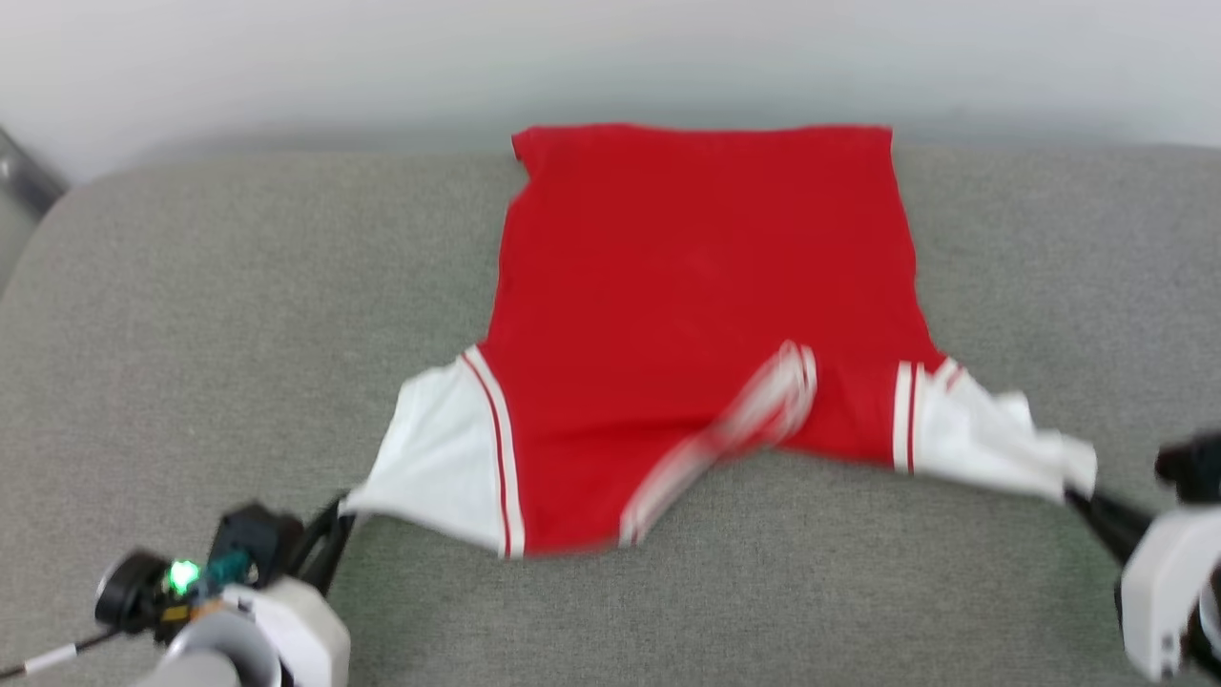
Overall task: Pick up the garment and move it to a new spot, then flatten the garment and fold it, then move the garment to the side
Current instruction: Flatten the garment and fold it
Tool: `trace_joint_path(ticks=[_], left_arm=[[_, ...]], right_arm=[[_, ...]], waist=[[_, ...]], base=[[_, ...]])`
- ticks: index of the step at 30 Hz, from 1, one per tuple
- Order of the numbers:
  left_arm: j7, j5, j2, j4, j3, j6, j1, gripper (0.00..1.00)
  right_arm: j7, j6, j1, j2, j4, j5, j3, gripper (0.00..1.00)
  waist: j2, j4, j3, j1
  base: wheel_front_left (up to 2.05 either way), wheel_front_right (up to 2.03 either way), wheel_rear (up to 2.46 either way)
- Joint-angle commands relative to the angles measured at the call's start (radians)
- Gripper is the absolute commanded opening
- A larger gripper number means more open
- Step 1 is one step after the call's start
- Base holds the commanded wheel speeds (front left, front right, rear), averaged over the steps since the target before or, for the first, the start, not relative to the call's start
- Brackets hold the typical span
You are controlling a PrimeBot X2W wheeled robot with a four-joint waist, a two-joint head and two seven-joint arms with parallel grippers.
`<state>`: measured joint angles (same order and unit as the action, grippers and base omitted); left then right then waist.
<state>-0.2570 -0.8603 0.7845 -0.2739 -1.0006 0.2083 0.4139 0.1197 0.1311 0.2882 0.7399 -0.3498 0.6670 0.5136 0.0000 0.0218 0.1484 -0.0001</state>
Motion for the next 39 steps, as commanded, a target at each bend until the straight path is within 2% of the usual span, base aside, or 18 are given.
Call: trace_joint_path(ticks=[1,13,22,24,27,32,36,39], left_arm=[[0.003,-0.008,0.008,0.003,-0.009,0.004,-0.030,0.00],[0.004,-0.095,0.069,0.066,-0.040,0.046,-0.258,0.00],[0.010,-0.098,0.076,0.129,-0.053,0.085,-0.307,0.00],[0.010,-0.093,0.072,0.140,-0.051,0.093,-0.296,0.00],[0.010,-0.089,0.070,0.153,-0.048,0.100,-0.287,0.00],[0.010,-0.064,0.074,0.186,-0.043,0.120,-0.260,0.00],[0.019,-0.036,0.071,0.220,-0.041,0.133,-0.224,0.00],[0.026,-0.012,0.062,0.246,-0.041,0.142,-0.190,0.00]], right_arm=[[0.006,-0.001,-0.051,0.006,0.009,-0.009,-0.011,0.00],[0.146,-0.001,-0.431,0.012,0.152,-0.012,-0.178,0.00],[0.285,-0.001,-0.569,-0.018,0.274,-0.009,-0.290,0.00],[0.301,-0.001,-0.561,-0.029,0.302,-0.018,-0.320,1.00],[0.310,-0.001,-0.542,-0.041,0.328,-0.025,-0.361,1.00],[0.322,-0.001,-0.460,-0.032,0.411,-0.034,-0.500,1.00],[0.355,-0.001,-0.346,0.024,0.480,-0.027,-0.581,1.00],[0.408,-0.001,-0.223,0.075,0.508,0.006,-0.592,1.00]], waist=[[0.0000,0.000,-0.028,0.0001],[0.0000,0.009,-0.109,0.0001],[0.0000,0.020,-0.118,0.0001],[0.0000,0.021,-0.116,0.0001],[0.0000,0.024,-0.112,0.0001],[0.0000,0.035,-0.079,0.0001],[0.0000,0.063,-0.033,0.0001],[0.0000,0.089,0.016,0.0001]], base=[[0.00,0.00,0.00],[0.00,0.00,0.00],[0.00,0.00,0.00],[0.00,0.00,0.00],[0.00,0.00,0.00],[0.00,0.00,0.00],[0.00,0.00,0.00],[0.00,0.00,0.00]])
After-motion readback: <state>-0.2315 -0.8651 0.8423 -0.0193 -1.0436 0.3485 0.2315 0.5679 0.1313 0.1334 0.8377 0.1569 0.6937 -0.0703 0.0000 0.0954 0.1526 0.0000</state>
